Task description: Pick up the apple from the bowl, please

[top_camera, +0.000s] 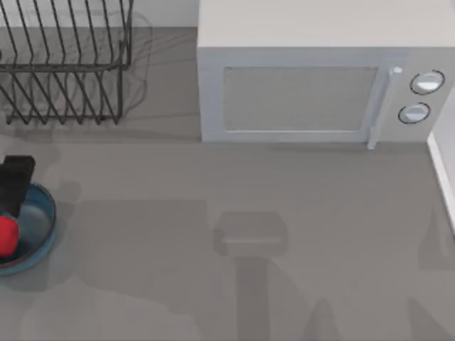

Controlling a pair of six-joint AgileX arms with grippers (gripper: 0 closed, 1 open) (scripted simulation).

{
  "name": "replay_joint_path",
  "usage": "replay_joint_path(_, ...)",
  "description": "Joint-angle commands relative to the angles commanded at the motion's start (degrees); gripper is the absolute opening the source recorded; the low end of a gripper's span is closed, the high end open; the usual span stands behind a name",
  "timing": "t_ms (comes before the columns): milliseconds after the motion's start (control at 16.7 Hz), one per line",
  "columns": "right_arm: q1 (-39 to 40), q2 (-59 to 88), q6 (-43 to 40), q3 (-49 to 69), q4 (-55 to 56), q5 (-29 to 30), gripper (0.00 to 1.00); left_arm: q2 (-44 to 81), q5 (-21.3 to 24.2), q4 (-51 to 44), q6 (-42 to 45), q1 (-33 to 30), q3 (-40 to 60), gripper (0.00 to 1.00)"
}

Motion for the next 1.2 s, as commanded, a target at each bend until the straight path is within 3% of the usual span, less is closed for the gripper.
replay_joint_path(480, 0.0, 0.0, 0.0, 0.0, 0.0, 0.0, 1.00, 8.9, 0.0, 20.8, 0.3, 0.4, -11.0, 1.00)
replay_joint_path(840, 0.0, 0.0, 0.0, 0.0, 0.0, 0.0, 1.00, 10.6, 0.0, 23.5, 0.4, 0.4, -12.9, 1.00)
replay_joint_path(1200, 0.0, 0.0, 0.0, 0.0, 0.0, 0.0, 1.00, 10.6, 0.0, 23.5, 0.4, 0.4, -12.9, 0.55)
